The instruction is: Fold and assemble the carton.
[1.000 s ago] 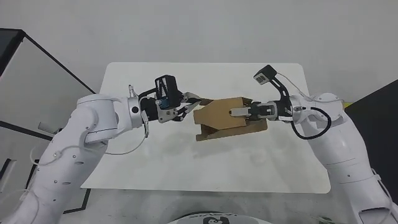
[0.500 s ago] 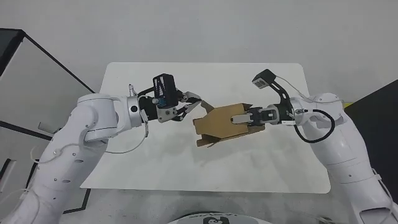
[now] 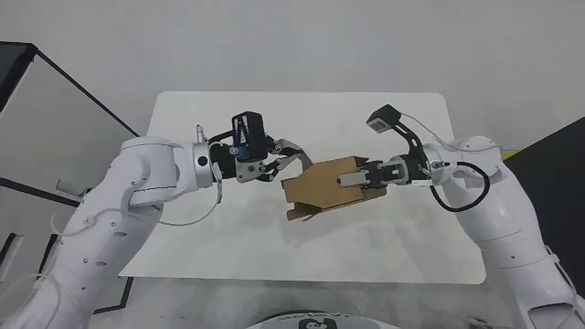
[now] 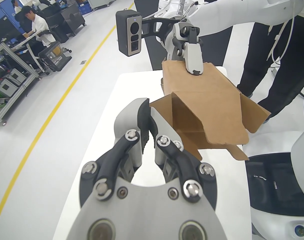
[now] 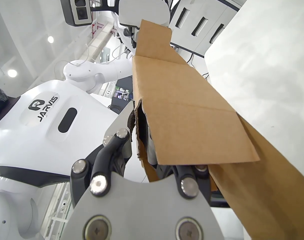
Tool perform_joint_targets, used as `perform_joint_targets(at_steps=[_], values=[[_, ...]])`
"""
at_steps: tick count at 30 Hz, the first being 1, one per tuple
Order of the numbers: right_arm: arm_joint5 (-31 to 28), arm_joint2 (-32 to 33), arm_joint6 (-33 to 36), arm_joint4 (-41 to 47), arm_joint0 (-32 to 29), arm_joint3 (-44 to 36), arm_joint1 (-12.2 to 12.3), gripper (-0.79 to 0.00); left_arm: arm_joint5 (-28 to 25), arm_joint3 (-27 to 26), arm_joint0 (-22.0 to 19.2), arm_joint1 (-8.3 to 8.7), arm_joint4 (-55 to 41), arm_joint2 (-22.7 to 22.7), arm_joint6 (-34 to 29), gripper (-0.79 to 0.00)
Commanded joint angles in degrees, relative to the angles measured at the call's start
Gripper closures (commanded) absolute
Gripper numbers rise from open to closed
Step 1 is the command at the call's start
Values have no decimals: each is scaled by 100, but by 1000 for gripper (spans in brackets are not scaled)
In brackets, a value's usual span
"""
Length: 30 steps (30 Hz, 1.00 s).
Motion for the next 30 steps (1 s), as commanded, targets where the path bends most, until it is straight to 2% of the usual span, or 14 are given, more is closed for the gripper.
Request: perform_joint_targets(at_steps=[1, 30], values=[[-6, 4, -24, 21, -3, 25, 2, 0, 6, 22, -13, 0, -6, -5, 4, 0], [-36, -158, 25, 27, 62, 23, 22, 0, 11, 90, -131, -30, -43, 223, -12, 0]])
